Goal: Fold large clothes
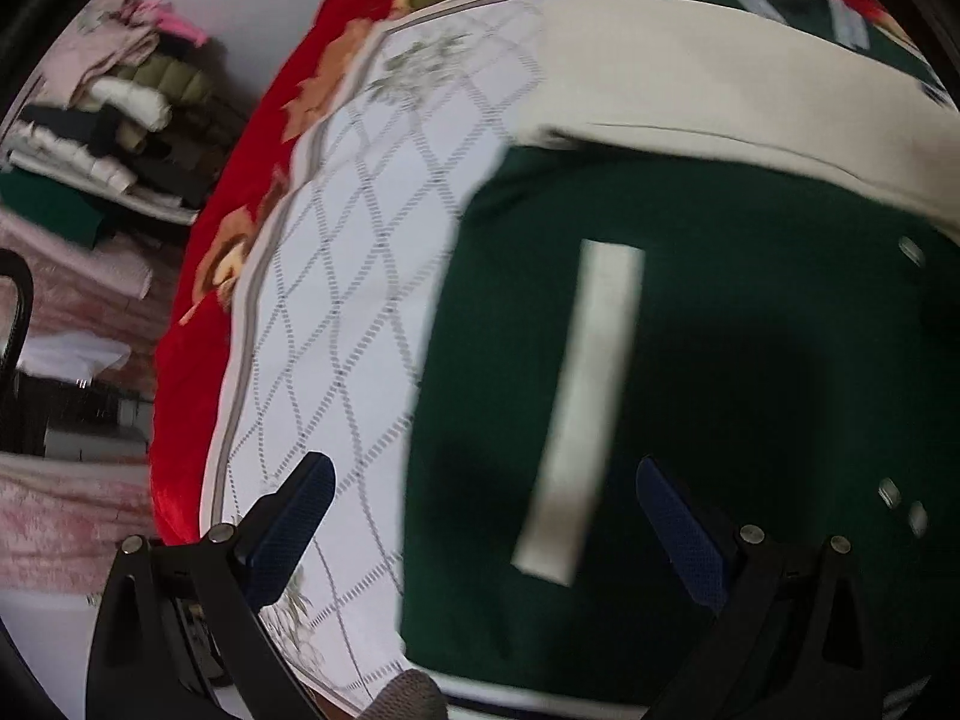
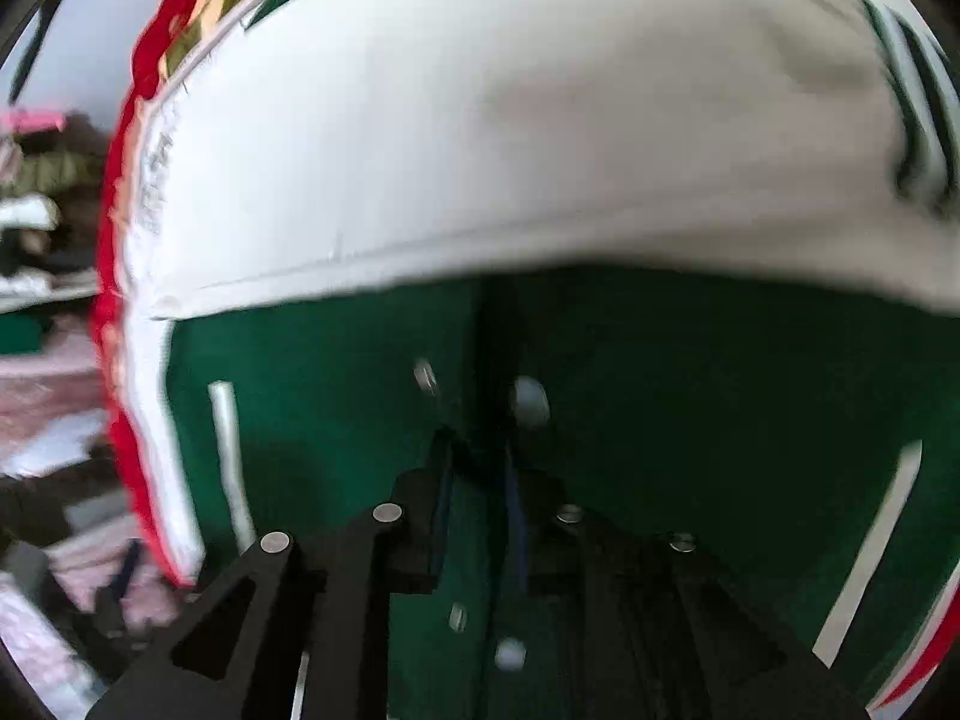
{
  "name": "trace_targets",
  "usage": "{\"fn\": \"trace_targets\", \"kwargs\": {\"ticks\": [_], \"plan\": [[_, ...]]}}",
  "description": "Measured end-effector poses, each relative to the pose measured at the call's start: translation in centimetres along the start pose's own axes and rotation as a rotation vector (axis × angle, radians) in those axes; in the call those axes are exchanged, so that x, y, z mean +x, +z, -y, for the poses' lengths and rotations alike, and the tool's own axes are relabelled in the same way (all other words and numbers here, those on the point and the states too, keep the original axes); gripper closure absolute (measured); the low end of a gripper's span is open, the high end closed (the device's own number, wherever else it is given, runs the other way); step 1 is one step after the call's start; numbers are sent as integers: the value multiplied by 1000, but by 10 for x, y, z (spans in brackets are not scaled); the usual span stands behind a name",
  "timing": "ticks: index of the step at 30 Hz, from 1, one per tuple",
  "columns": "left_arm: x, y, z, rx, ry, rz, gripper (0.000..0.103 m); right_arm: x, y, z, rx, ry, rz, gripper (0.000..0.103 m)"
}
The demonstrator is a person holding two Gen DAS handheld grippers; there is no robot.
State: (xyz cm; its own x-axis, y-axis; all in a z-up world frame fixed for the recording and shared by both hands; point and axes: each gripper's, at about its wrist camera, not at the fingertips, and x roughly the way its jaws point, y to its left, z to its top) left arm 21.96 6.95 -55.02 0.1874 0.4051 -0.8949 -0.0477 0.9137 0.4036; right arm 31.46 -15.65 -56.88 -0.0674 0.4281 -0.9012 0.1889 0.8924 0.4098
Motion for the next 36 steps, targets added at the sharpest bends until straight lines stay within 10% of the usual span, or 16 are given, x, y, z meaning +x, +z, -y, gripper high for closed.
{"fn": "trace_targets", "kwargs": {"ticks": [3, 10, 14, 16, 17, 26, 29, 32, 36], "plan": [[-24, -10, 31, 71, -52, 21, 0, -35, -32, 28, 81, -2, 51, 45], [-66, -26, 134, 175, -150, 49, 0, -90, -89, 177, 376, -91, 104, 43], [-46, -25, 180, 188, -46, 38, 0, -77, -71, 227, 363, -51, 87, 43], [-28, -27, 188, 172, -19, -16, 0, -62, -58, 238, 318, -17, 63, 56], [-20, -29, 188, 146, -22, -41, 0, -51, -53, 239, 293, -1, 48, 91], [-26, -47, 175, 39, 115, -141, 0, -24, -76, 250, 211, 90, -135, 95], [-50, -52, 188, 80, 211, -112, 0, -33, -62, 248, 156, 77, -173, 77], [-91, -65, 219, 144, 310, -47, 0, -58, -52, 249, 87, 59, -128, 25], [-140, -95, 283, 266, 366, 7, 0, -96, -49, 275, 45, 6, -89, 21]]}}
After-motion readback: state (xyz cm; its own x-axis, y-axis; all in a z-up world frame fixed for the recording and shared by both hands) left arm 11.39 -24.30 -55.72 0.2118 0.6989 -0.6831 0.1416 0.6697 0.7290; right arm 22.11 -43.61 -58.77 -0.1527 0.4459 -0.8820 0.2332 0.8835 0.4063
